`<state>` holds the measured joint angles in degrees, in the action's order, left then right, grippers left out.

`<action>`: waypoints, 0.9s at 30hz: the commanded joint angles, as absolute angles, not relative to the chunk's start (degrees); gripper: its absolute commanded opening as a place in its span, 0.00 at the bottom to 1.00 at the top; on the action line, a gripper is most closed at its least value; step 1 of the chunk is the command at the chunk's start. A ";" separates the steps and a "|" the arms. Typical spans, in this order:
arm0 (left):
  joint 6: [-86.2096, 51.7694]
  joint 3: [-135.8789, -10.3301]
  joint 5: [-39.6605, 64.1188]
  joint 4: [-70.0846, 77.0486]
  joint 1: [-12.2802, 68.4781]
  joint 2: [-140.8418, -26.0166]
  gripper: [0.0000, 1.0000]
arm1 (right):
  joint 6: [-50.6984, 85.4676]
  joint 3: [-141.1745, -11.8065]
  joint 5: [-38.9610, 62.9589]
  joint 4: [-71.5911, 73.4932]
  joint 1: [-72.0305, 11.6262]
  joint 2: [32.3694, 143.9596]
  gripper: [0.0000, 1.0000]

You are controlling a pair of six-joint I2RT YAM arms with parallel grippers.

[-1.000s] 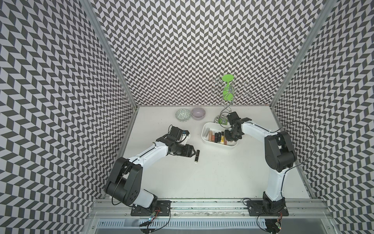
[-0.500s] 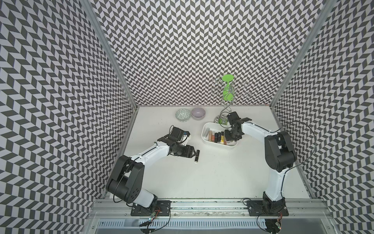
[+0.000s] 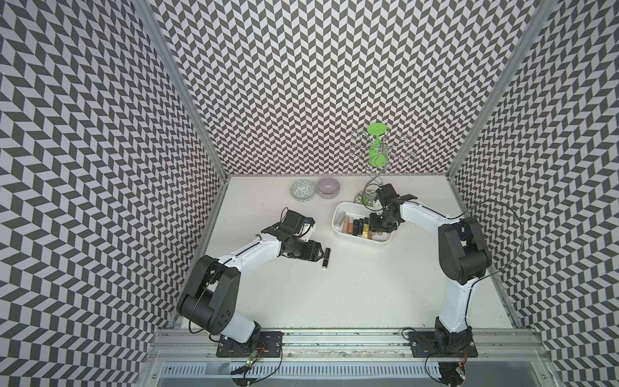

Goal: Put the lipstick into the storage box
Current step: Place the lipstick in the storage box.

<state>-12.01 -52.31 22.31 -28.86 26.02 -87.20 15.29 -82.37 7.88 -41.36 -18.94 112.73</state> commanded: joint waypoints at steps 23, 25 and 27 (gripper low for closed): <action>-10.64 -60.75 10.54 -32.73 33.02 -95.56 0.72 | 19.53 -74.10 16.47 -38.19 -24.65 88.91 0.51; -10.20 -62.26 7.54 -33.83 34.36 -97.55 0.71 | 20.08 -72.28 16.91 -37.74 -25.30 87.17 0.51; -9.95 -63.78 5.19 -34.59 35.62 -99.23 0.71 | 20.44 -70.66 17.31 -37.32 -25.79 85.64 0.51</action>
